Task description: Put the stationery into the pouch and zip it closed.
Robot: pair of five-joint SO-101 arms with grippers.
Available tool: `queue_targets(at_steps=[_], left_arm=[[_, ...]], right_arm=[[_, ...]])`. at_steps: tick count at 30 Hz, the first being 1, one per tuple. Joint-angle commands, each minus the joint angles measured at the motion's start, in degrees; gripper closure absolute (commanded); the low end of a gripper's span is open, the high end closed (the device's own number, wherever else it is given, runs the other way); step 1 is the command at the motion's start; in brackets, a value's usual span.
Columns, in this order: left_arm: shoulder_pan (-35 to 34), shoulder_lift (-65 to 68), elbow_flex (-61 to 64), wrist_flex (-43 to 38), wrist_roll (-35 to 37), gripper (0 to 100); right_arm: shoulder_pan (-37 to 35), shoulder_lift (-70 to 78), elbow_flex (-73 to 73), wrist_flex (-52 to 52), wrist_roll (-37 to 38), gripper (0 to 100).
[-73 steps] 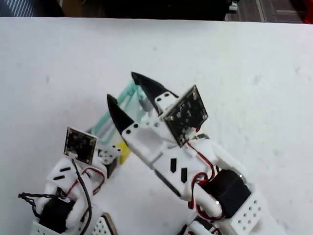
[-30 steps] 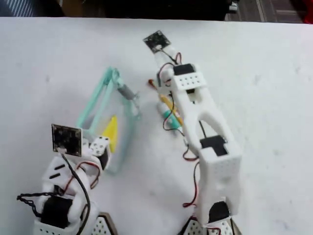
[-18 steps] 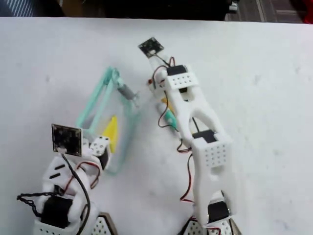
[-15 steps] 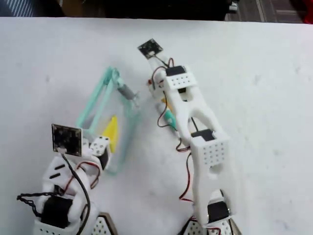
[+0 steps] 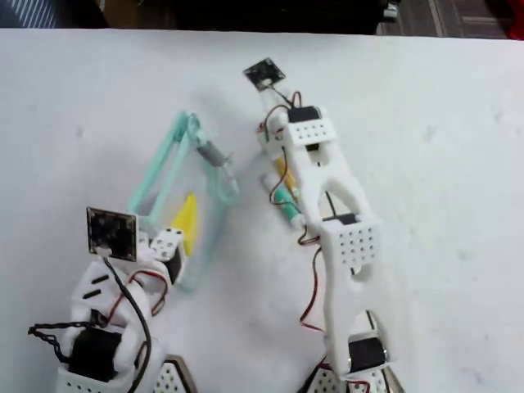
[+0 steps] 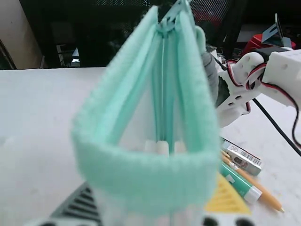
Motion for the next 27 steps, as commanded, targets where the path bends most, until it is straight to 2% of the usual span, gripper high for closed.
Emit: queue_targets(at_steps=[1, 11, 27], left_arm=[[-0.04, 0.22, 0.09, -0.62, 0.88, 84], [0.13, 0.22, 0.18, -0.62, 0.88, 84], [0.13, 0.22, 0.18, -0.79, 0.88, 84]], right_arm=[[0.48, 0.22, -1.93, 1.27, 0.53, 98.1], [3.56, -1.45, -1.93, 5.58, 0.09, 98.2], [2.51, -1.54, -1.93, 6.55, 0.44, 98.1]])
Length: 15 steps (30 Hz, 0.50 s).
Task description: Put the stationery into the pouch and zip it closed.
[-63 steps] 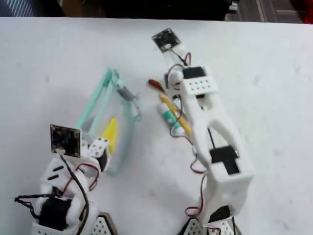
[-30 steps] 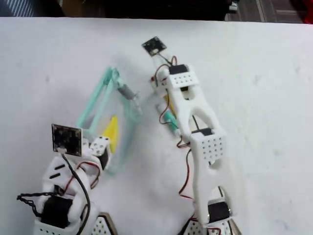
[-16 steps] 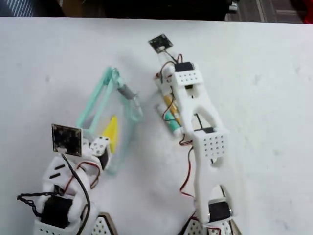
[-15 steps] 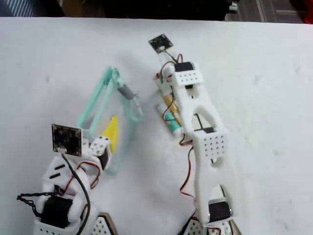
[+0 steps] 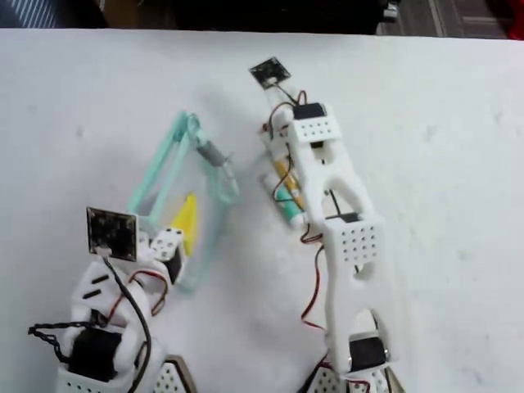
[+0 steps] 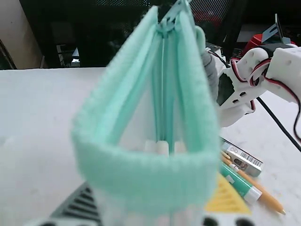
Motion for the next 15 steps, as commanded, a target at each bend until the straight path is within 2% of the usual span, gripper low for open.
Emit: queue_targets(at_steps=[1, 15], left_arm=[[0.13, 0.22, 0.18, -0.79, 0.88, 84], [0.22, 0.22, 0.26, -0.79, 0.88, 84]], right_arm=[[0.4, -1.8, -0.26, 1.71, 0.44, 98.1], [0.57, -1.19, 0.18, 2.77, 0.53, 98.2]])
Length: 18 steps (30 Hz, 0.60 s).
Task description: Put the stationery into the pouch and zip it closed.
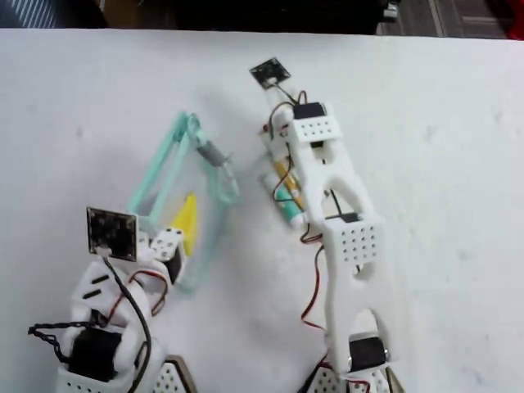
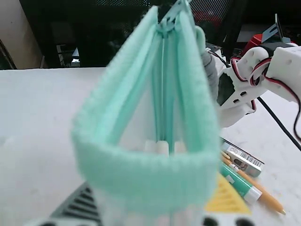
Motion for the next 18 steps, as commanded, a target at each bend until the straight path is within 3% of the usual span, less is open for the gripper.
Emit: queue_targets(at_steps=[1, 18], left_arm=[[0.22, 0.22, 0.26, -0.79, 0.88, 84], [0.22, 0.22, 0.26, -0.79, 0.88, 84]], right_arm=[[0.57, -1.19, 0.44, 1.54, 0.53, 98.2], [1.8, 0.4, -3.16, 3.47, 0.0, 98.2]])
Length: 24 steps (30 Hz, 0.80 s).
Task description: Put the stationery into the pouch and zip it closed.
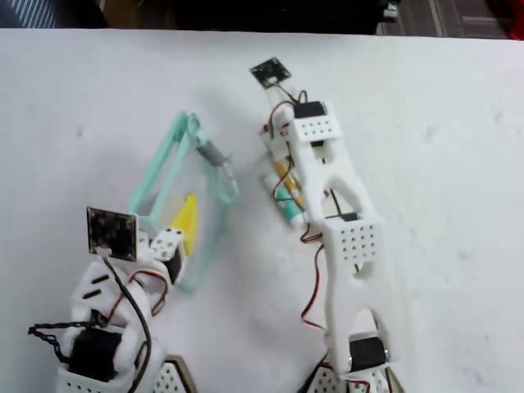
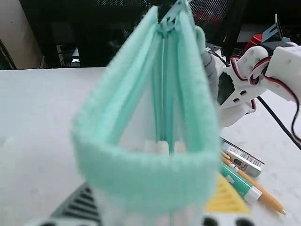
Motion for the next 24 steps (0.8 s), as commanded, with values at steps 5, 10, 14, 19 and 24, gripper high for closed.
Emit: queue_targets(at_steps=[5, 10, 14, 19, 24], left_arm=[[0.22, 0.22, 0.62, -0.88, 0.88, 84], [0.22, 0.22, 2.64, -4.04, 0.88, 84], [0.22, 0.22, 2.73, -4.04, 0.88, 84], [0.22, 0.22, 2.73, -4.04, 0.88, 84], [0.22, 0.22, 2.73, -4.04, 0.88, 84]], right_arm=[[1.54, -1.98, -0.18, 1.63, 0.0, 98.2], [1.45, -2.42, -0.18, 1.98, 0.0, 98.2], [1.54, -4.53, -1.93, 7.16, -0.09, 98.2], [1.45, -9.01, -2.02, 12.09, -5.98, 98.2], [1.45, -11.12, -2.37, 15.08, -9.14, 98.2]])
